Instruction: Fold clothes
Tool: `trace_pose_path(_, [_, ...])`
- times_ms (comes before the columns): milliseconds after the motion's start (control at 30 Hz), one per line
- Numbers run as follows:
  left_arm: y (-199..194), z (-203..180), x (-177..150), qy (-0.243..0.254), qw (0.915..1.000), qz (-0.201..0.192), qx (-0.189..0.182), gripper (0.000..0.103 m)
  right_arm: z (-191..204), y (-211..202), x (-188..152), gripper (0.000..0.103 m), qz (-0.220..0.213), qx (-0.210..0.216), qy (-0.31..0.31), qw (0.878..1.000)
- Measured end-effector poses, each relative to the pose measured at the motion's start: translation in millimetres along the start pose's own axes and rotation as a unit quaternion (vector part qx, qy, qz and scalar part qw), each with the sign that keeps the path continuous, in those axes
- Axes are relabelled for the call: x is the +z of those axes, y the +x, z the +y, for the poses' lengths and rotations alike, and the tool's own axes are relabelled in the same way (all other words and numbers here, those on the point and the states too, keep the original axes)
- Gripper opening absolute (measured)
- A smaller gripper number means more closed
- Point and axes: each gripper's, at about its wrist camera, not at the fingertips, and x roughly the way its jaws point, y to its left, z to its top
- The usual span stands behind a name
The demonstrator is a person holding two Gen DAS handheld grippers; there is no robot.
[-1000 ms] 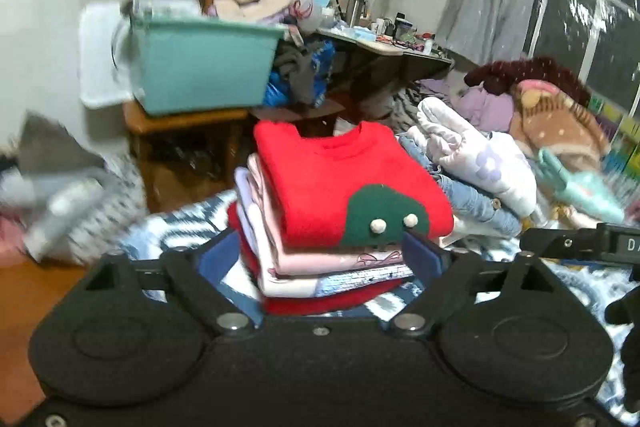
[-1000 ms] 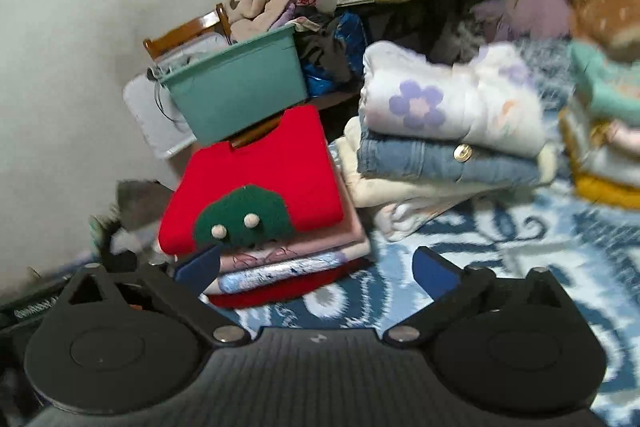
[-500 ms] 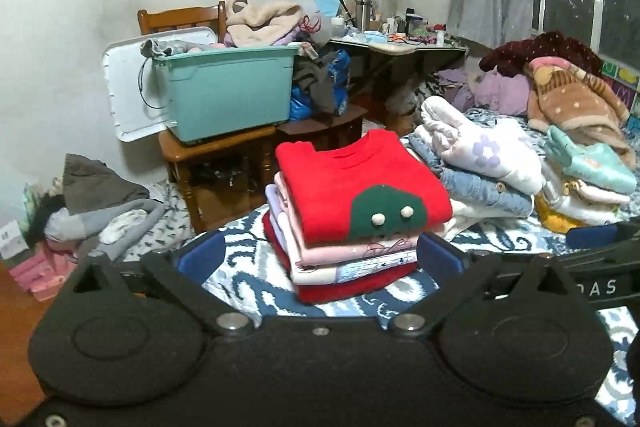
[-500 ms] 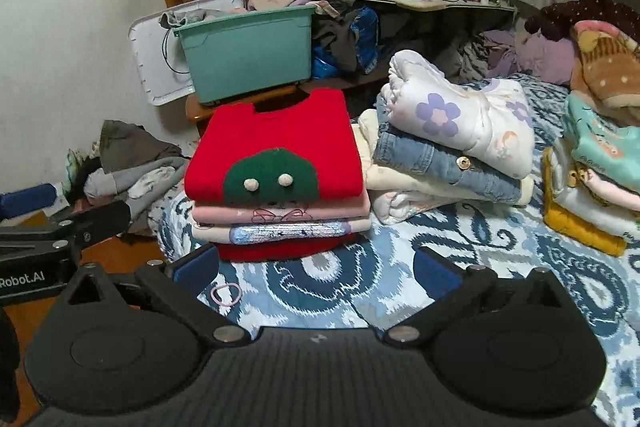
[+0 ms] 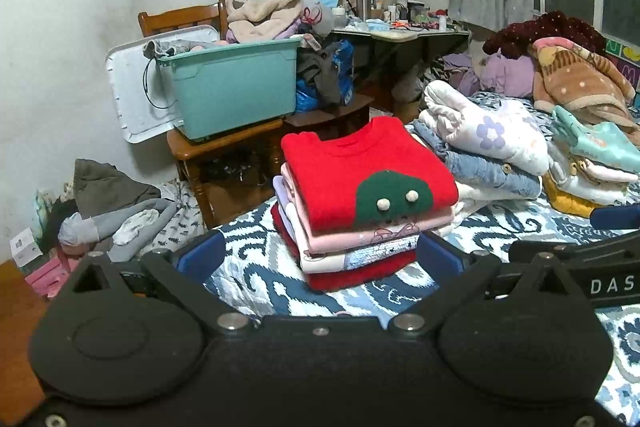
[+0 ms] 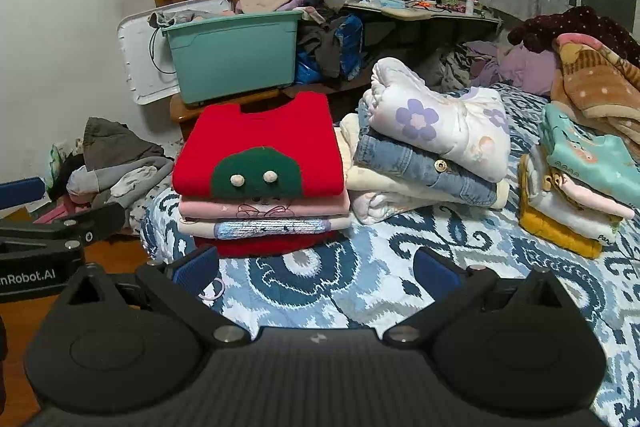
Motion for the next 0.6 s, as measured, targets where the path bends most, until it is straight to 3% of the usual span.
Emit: trace_pose_path(600, [-4.0,0.7,1.6,0.004,1.0,0.0,-0.006,0.103,2.3,-2.3,-4.0,0.103,-0.001,-0.002,0.01,1.0])
